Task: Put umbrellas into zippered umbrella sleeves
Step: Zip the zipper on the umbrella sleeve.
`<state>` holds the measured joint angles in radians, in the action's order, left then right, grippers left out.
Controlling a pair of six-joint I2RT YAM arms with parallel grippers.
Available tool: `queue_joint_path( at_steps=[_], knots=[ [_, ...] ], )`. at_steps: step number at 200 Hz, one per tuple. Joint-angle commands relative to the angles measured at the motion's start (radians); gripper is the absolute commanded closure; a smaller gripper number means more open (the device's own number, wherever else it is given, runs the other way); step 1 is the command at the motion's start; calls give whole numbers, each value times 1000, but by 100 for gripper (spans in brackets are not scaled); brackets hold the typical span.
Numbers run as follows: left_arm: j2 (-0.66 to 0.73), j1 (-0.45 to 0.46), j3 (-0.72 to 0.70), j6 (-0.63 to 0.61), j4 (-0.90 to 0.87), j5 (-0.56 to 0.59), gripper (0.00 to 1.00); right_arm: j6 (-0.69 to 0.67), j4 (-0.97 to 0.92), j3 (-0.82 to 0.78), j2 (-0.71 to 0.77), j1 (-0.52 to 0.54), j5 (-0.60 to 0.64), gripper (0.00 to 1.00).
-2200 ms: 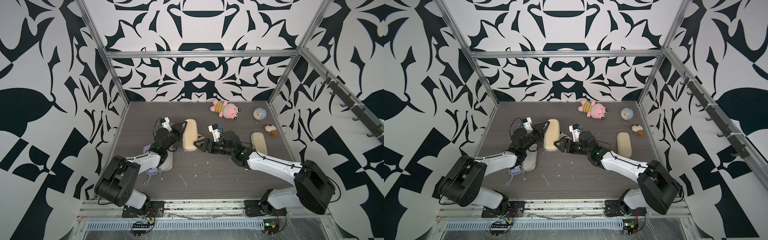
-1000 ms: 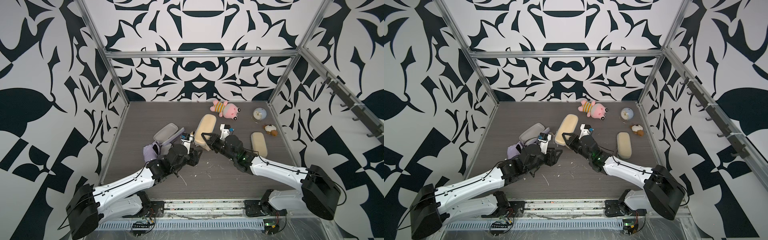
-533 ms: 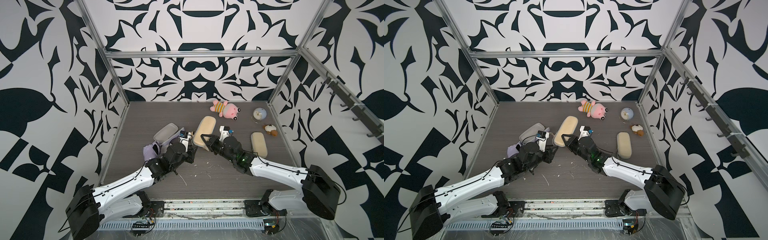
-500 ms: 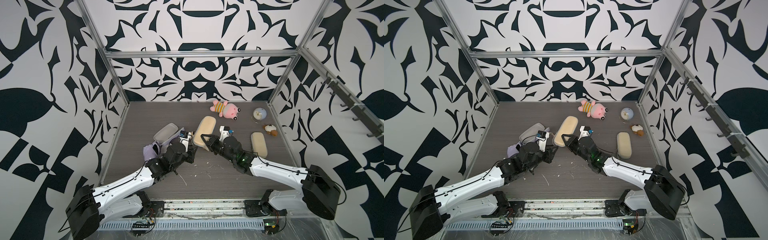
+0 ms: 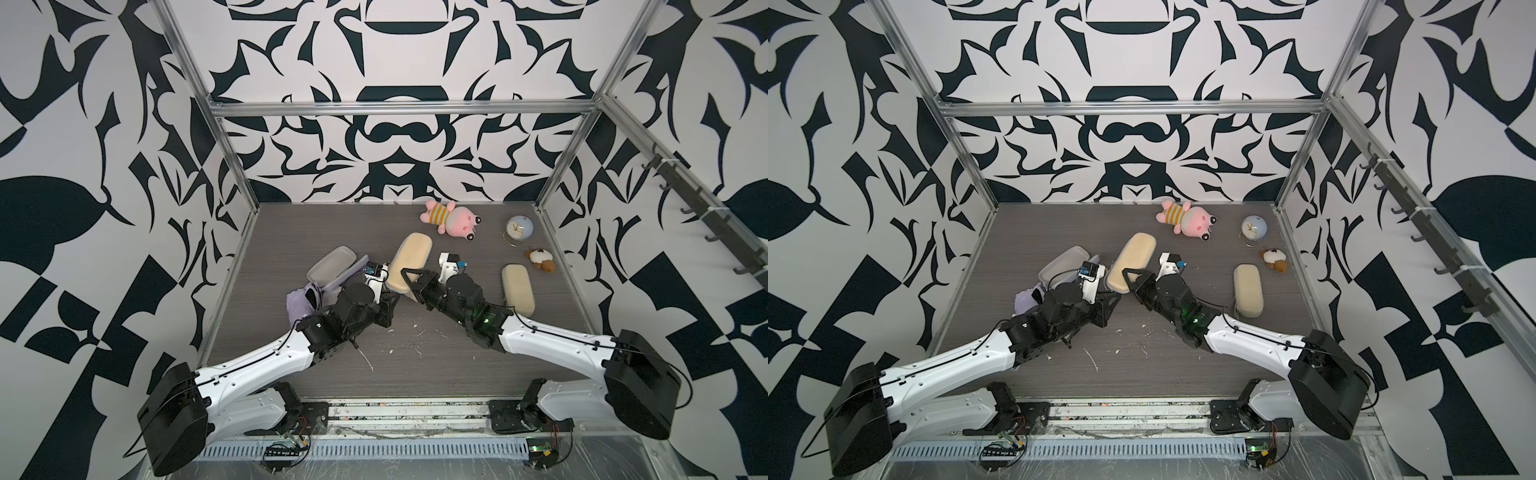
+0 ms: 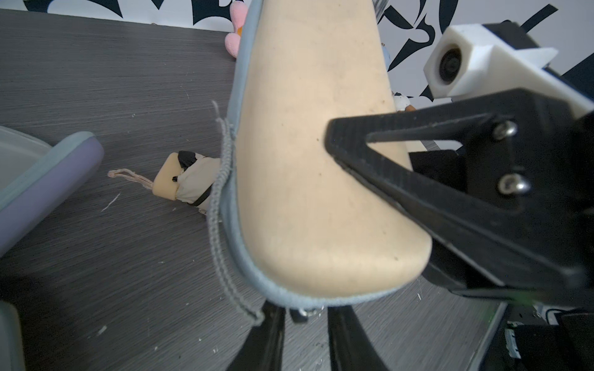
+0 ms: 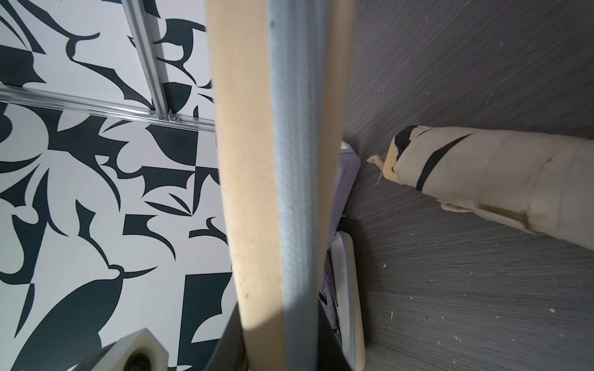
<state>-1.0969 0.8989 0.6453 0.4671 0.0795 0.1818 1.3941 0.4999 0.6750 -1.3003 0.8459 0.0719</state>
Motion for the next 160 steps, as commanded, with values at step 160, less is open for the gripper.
queue_joint_path(
  at_steps=[160],
  knots=[
    [0,-49,81,-28,-10,-123,100,3,107,-6,28,17,65,100]
  ],
)
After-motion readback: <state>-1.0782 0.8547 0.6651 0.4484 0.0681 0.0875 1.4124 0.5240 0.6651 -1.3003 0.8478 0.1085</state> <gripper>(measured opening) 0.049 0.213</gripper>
